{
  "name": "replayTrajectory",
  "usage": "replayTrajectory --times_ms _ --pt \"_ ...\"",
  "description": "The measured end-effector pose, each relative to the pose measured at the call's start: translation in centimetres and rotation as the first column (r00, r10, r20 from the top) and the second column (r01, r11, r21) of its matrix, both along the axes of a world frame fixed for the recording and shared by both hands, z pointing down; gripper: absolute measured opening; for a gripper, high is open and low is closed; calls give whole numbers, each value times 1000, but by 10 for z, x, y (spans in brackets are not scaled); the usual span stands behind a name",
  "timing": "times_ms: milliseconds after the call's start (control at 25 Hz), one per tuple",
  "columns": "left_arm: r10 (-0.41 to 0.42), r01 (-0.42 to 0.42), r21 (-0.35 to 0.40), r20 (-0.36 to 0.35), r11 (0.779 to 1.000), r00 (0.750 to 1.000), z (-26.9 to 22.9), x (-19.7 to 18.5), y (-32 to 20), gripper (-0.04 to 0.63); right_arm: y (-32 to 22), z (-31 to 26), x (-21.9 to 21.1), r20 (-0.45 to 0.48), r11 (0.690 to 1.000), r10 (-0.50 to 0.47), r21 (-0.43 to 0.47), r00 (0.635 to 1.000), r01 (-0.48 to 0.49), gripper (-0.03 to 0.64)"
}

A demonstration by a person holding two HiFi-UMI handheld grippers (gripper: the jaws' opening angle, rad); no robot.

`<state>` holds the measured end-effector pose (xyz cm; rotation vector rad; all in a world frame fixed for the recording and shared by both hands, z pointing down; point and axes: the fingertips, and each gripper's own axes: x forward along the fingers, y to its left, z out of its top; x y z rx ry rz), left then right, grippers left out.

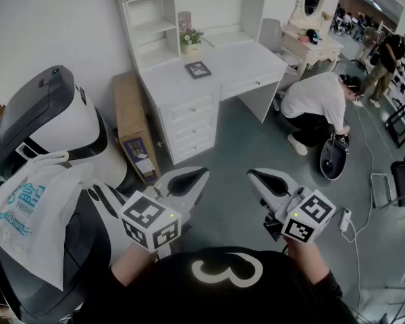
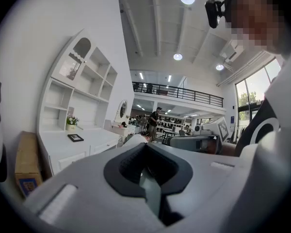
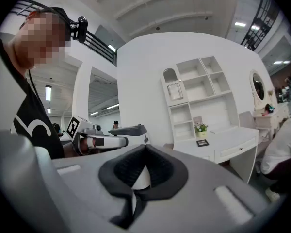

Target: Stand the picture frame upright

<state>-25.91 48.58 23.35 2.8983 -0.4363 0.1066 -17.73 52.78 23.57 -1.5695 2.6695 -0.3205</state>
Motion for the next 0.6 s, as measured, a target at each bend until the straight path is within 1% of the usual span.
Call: replayTrajectory --times_ms 440,600 --pt "6 -6 -14 -4 1000 1000 3 2 -11 11 -8 3 3 -29 1000 20 -20 999 -21 2" --pt "15 -15 -11 -13 1000 1000 0 8 -13 11 -10 1 16 1 998 60 -32 998 -60 2"
